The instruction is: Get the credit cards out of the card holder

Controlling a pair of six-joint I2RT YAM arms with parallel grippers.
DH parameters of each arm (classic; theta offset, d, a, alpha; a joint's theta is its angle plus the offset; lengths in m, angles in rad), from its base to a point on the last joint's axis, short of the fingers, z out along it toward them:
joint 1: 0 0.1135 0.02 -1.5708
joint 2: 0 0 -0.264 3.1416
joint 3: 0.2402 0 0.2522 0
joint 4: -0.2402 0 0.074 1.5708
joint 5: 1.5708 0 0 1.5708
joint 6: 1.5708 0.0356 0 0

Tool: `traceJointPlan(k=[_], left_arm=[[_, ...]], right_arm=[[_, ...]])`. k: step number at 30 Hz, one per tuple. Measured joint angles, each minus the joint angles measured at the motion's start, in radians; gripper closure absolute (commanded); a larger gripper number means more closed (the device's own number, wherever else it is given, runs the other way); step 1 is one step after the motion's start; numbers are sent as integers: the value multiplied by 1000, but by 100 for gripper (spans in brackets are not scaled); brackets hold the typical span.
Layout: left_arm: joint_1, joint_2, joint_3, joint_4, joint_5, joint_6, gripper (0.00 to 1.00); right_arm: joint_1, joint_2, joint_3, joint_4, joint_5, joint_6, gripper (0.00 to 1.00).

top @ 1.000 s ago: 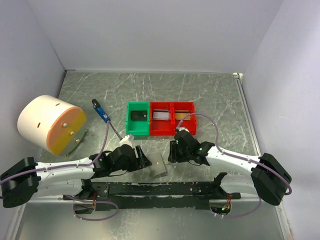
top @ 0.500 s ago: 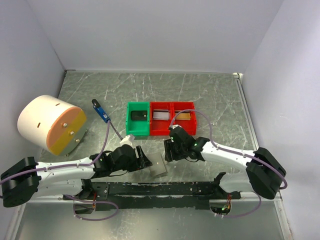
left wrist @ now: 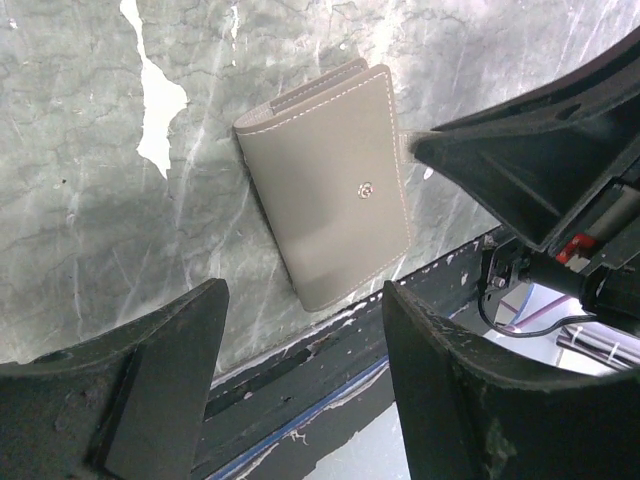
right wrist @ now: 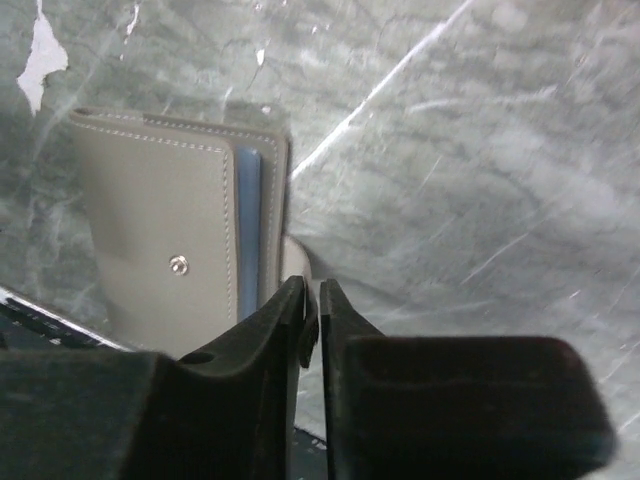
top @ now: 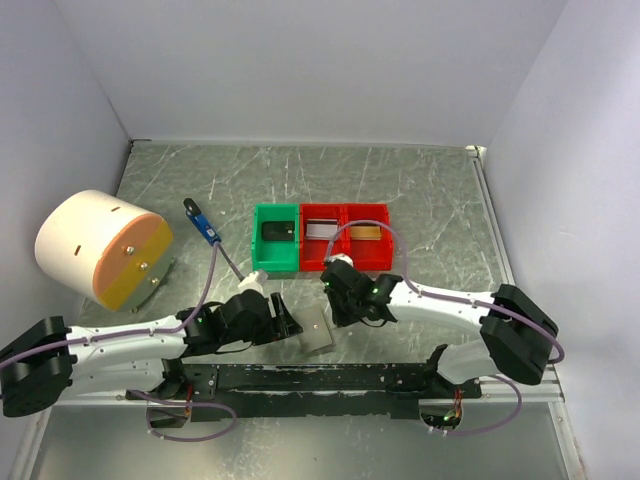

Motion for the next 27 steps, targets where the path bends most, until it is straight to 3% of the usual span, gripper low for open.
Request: traceJointPlan(k=[1, 6, 11, 17, 27], left_arm=[[0, -6, 0, -5, 0, 0, 25], [0, -42, 0, -10, -1, 0, 18], [0, -88, 0, -26, -6, 2, 0], [0, -160, -3, -53, -16, 1, 1], [-1, -303, -56, -55, -49, -6, 1]], right_arm=[[7, -7, -4, -2, -1, 6, 100], [23, -108, -46, -5, -11, 55, 100], [23, -245, -62, 11, -27, 113, 100], [23, -325, -71, 85, -101, 173, 100], [26, -252, -98, 292, -246, 246, 100]])
